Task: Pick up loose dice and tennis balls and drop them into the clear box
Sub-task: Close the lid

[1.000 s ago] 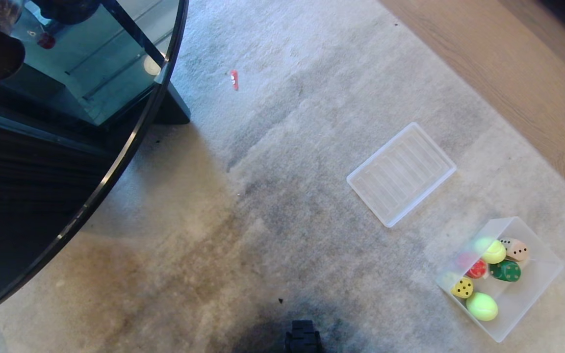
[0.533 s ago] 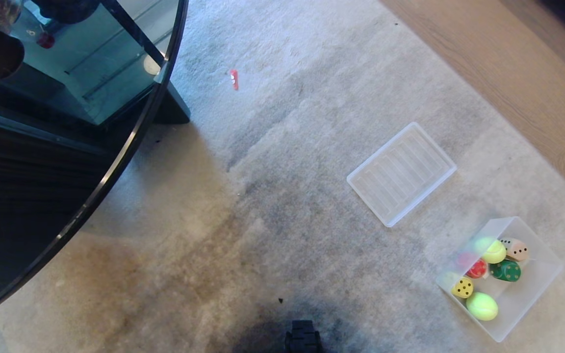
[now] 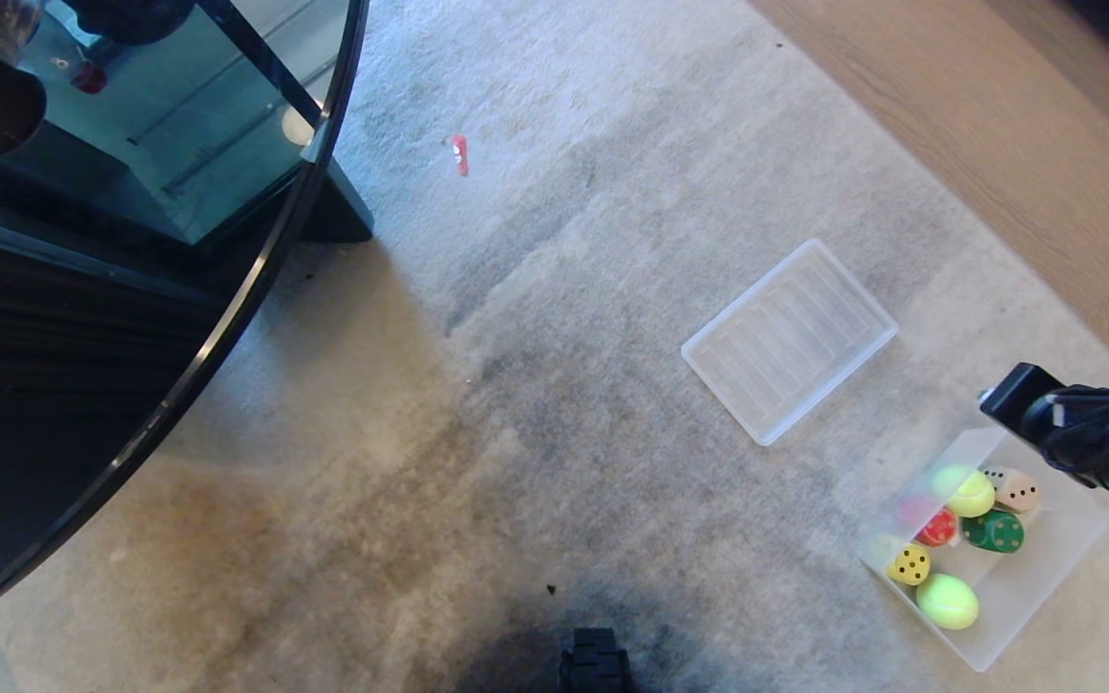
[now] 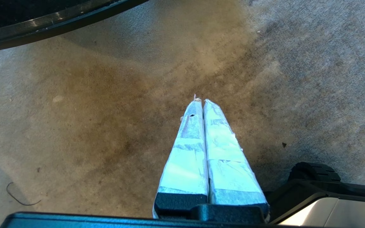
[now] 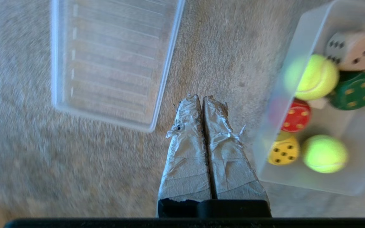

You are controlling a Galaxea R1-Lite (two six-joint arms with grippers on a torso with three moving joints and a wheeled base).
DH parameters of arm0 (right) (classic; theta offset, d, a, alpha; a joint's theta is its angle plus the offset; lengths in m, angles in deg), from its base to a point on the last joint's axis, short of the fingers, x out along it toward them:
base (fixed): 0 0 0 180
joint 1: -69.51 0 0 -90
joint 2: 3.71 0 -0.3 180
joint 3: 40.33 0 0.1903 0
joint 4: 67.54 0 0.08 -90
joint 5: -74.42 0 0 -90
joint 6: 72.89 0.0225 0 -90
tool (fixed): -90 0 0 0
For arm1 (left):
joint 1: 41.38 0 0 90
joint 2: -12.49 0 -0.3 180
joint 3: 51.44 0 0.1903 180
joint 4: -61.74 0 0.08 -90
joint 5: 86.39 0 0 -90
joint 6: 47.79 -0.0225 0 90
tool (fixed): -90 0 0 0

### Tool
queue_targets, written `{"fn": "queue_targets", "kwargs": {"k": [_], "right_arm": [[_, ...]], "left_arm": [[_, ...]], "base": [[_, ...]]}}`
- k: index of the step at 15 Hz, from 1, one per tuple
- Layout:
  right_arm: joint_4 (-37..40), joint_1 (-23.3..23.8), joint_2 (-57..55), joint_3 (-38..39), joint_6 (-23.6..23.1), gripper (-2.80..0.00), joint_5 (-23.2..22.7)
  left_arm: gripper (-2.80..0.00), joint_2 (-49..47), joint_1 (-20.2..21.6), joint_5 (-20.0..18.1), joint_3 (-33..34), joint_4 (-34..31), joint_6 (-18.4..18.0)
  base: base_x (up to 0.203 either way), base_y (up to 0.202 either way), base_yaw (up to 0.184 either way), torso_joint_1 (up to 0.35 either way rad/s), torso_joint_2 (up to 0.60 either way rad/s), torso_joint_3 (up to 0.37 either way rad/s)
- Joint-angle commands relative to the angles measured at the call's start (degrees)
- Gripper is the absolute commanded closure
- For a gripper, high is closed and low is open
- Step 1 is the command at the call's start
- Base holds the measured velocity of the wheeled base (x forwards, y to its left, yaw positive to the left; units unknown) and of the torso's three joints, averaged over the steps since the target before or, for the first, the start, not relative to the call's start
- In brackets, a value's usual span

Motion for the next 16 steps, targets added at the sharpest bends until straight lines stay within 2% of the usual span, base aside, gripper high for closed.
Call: {"fn": "queue_targets", "kwargs": {"k": [1,2,4,8,12,16], "right_arm": [[-9.4,0.0,-16.2,-1.1,4.3,0.00,0.0],[-13.9,-0.5,-20.4,-1.4,5.1,-2.80,-0.1],[-19.5,-1.5,-26.2,-3.1,6.2,-2.80,-0.3],[-23.3,-2.6,-33.3,-9.9,9.4,-2.80,-0.7],[-23.6,-2.9,-35.4,-14.8,13.1,-2.80,-2.7],[-23.5,-3.1,-39.0,-17.0,13.1,-2.80,-2.7]], "left_arm": [[0.00,0.0,0.0,0.0,0.0,0.0,0.0],[0.00,0.0,0.0,0.0,0.0,0.0,0.0],[0.00,0.0,0.0,0.0,0.0,0.0,0.0],[0.00,0.0,0.0,0.0,0.0,0.0,0.0],[0.00,0.0,0.0,0.0,0.0,0.0,0.0],[0.00,0.0,0.0,0.0,0.0,0.0,0.0]], "base": [[0.000,0.000,0.000,0.000,0.00,0.000],[0.000,0.000,0.000,0.000,0.00,0.000],[0.000,0.000,0.000,0.000,0.00,0.000],[0.000,0.000,0.000,0.000,0.00,0.000],[0.000,0.000,0.000,0.000,0.00,0.000],[0.000,0.000,0.000,0.000,0.00,0.000]]}}
